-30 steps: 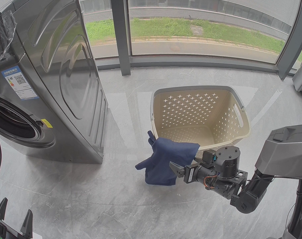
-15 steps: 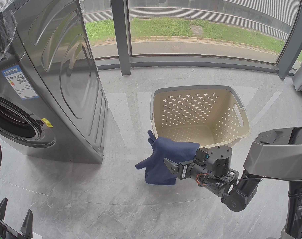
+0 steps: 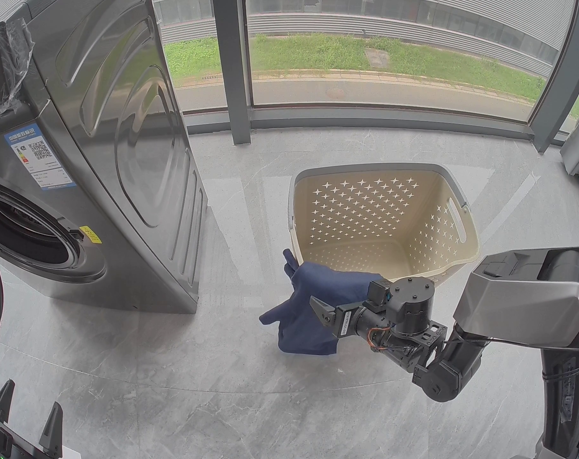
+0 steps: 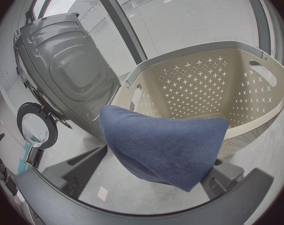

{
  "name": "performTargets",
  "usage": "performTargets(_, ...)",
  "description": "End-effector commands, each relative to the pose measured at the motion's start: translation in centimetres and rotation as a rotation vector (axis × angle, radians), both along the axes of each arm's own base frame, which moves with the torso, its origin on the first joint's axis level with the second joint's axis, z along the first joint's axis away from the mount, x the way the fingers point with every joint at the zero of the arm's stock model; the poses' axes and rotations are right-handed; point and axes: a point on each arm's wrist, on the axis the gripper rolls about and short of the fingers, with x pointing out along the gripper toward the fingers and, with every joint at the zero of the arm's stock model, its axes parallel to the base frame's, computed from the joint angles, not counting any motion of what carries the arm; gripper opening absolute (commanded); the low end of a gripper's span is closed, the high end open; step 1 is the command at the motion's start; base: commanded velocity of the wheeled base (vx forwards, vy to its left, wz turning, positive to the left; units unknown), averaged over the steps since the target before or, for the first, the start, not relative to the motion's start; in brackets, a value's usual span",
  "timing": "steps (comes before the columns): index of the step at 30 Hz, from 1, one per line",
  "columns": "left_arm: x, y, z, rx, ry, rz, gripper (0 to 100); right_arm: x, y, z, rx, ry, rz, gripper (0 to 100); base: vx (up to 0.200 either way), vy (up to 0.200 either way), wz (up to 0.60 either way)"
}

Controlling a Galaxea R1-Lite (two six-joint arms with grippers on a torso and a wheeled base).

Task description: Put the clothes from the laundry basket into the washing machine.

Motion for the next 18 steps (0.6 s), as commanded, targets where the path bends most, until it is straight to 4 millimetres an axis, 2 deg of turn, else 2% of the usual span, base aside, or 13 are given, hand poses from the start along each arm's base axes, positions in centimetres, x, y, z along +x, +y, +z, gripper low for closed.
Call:
performTargets(1, 0.1, 0.0, -0.5, -0.001, 0.010, 0.000, 100, 0.0, 0.2, 0.1, 0.007, -0.008, 0.004, 0, 0.000, 0.000, 0.00)
performTargets(10, 0.1, 0.0, -0.5, -0.001, 0.010, 0.000, 100, -0.9, 0.7, 1.3, 0.035, -0.033, 0.029, 0, 0.000, 0.000, 0.00)
performTargets(14, 0.1, 0.0, -0.5, -0.003, 0.010, 0.000, 100, -2.6, 0.5, 2.5, 0.041, -0.037, 0.054, 0, 0.000, 0.000, 0.00)
performTargets(15, 0.1, 0.0, -0.5, -0.001, 0.010, 0.000, 100, -3.7, 0.2, 3.2, 0.040, -0.035, 0.068, 0, 0.000, 0.000, 0.00)
performTargets(18, 0.1, 0.0, -0.5, -0.001, 0.010, 0.000, 100, -5.5, -0.8, 5.2, 0.059, -0.058, 0.081, 0, 0.000, 0.000, 0.00)
